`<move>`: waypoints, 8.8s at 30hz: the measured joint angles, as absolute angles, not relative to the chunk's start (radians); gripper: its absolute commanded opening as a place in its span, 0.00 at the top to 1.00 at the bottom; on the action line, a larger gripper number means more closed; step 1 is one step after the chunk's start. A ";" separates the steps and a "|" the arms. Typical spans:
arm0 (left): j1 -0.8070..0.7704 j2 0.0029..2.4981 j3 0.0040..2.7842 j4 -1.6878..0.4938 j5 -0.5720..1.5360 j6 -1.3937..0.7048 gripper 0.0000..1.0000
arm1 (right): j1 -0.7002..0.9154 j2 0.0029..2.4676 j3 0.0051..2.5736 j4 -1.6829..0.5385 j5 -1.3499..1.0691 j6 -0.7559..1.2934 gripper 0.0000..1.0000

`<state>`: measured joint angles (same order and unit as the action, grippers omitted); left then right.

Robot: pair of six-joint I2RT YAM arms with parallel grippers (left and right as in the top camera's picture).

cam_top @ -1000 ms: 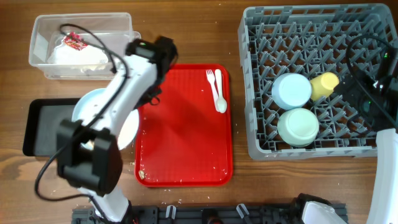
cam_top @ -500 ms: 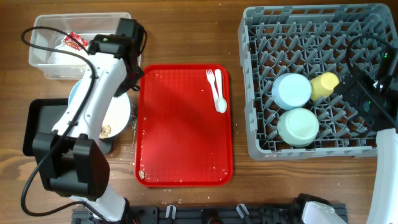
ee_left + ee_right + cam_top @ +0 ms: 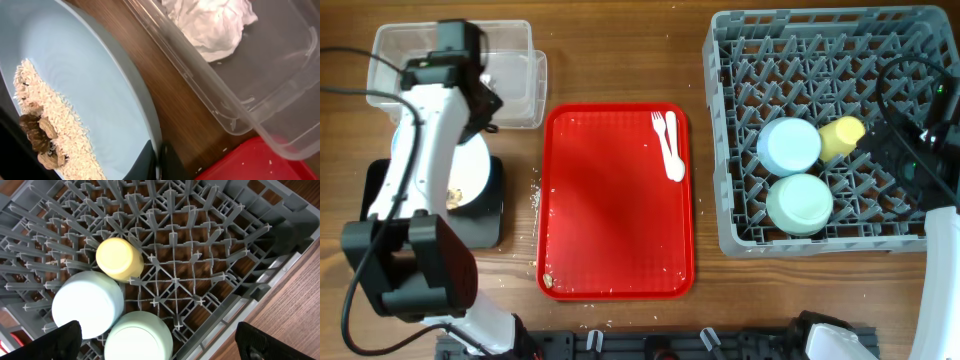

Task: Sort waste into correct bins and load items into the dishwasher rack
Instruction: 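Tilt the plate with the left gripper to dump rice onto the black tray, then carry the plate back and set it on the red tray, release, then move the right gripper to the plate and grasp its rim, then lift the plate with the right gripper and stand it upright in the rack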

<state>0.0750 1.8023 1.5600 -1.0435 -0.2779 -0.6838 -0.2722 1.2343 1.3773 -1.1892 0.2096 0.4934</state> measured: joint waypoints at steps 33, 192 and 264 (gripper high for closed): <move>0.773 1.668 1.561 -1.160 0.827 -0.341 0.96 | -0.272 1.234 1.377 -1.189 0.210 0.493 0.00; 0.256 1.482 1.604 -1.477 -0.104 -0.920 0.00 | 0.569 1.996 1.364 -1.004 -0.233 0.482 0.96; 0.256 1.482 1.604 -1.478 -0.104 -0.920 0.00 | 0.562 1.982 1.481 -0.690 -0.095 0.395 0.34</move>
